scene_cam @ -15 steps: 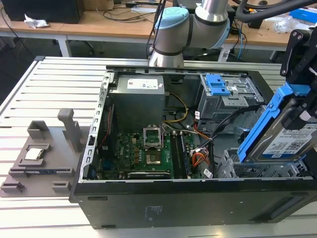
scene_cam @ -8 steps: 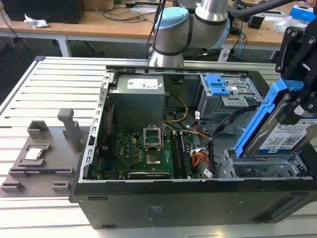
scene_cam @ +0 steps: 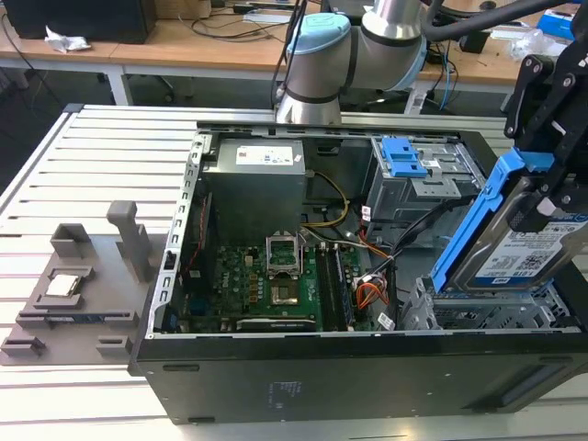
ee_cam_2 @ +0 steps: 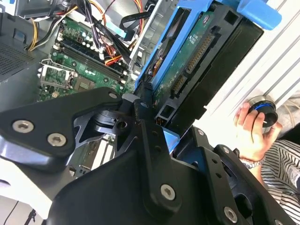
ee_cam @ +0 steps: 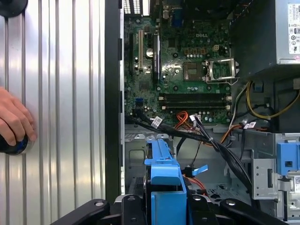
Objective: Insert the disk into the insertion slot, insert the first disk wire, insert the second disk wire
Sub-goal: 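Insert the disk into the insertion slot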
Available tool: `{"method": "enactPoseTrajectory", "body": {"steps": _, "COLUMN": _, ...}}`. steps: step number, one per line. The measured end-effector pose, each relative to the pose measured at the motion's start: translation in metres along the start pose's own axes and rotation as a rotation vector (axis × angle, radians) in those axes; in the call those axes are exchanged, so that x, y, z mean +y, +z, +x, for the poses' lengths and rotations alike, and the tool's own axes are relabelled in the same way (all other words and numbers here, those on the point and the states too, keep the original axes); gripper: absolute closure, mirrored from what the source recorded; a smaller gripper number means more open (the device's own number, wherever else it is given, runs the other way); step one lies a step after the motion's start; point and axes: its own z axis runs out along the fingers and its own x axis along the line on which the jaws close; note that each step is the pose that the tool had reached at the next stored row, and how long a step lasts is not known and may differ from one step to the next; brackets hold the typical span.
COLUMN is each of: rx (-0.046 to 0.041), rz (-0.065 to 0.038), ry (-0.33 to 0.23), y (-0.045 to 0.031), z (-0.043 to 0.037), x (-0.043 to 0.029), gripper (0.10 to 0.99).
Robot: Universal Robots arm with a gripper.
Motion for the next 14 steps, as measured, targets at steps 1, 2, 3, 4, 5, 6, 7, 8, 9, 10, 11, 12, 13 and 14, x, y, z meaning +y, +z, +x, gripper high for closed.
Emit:
{"method": "enactPoseTrajectory", "body": {"steps": 1, "rx": -0.0001, "rz": 0.0, "ry": 0.0, "y": 0.0019, "z": 0.0, "x": 0.0, "gripper": 0.722}}
{"method": "enactPoseTrajectory", "body": {"steps": 2, "rx": -0.0001, "rz": 0.0, "ry": 0.0, "y": 0.0042, "z": 0.0, "x": -0.0002, "gripper": 0.722}}
{"method": "enactPoseTrajectory", "body": {"steps": 3, "rx": -0.0001, "rz": 0.0, "ry": 0.0, "y": 0.0051, "z": 0.0, "x": -0.0002, "gripper": 0.722}}
{"method": "enactPoseTrajectory", "body": {"steps": 4, "rx": -0.0002, "rz": 0.0, "ry": 0.0, "y": 0.0057, "z": -0.0001, "x": -0.0002, "gripper": 0.722}}
{"method": "enactPoseTrajectory", "body": {"steps": 5, "rx": -0.0001, "rz": 0.0, "ry": 0.0, "y": 0.0064, "z": -0.0002, "x": -0.0002, "gripper": 0.722}}
{"method": "enactPoseTrajectory", "body": {"steps": 6, "rx": -0.0003, "rz": 0.0, "ry": 0.0, "y": 0.0066, "z": -0.0004, "x": -0.0001, "gripper": 0.722}}
{"method": "enactPoseTrajectory", "body": {"steps": 7, "rx": -0.0003, "rz": 0.0, "ry": 0.0, "y": 0.0069, "z": -0.0015, "x": -0.0001, "gripper": 0.722}}
{"method": "enactPoseTrajectory", "body": {"steps": 8, "rx": -0.0001, "rz": 0.0, "ry": 0.0, "y": 0.0071, "z": -0.0044, "x": 0.0, "gripper": 0.722}}
{"method": "enactPoseTrajectory", "body": {"steps": 9, "rx": -0.0001, "rz": 0.0, "ry": 0.0, "y": 0.0072, "z": -0.0062, "x": 0.0, "gripper": 0.722}}
{"method": "enactPoseTrajectory", "body": {"steps": 10, "rx": -0.0003, "rz": 0.0, "ry": 0.0, "y": 0.0074, "z": -0.0086, "x": 0.0, "gripper": 0.722}}
{"method": "enactPoseTrajectory", "body": {"steps": 11, "rx": -0.0003, "rz": 0.0, "ry": 0.0, "y": 0.0077, "z": -0.0098, "x": 0.0, "gripper": 0.722}}
{"method": "enactPoseTrajectory", "body": {"steps": 12, "rx": -0.0001, "rz": 0.0, "ry": 0.0, "y": 0.008, "z": -0.0102, "x": -0.0001, "gripper": 0.722}}
{"method": "enactPoseTrajectory", "body": {"steps": 13, "rx": 0.0, "rz": 0.0, "ry": 0.0, "y": 0.0087, "z": -0.0102, "x": -0.001, "gripper": 0.722}}
{"method": "enactPoseTrajectory", "body": {"steps": 14, "rx": 0.0001, "rz": 0.0, "ry": 0.0, "y": 0.0091, "z": -0.0102, "x": -0.0016, "gripper": 0.722}}
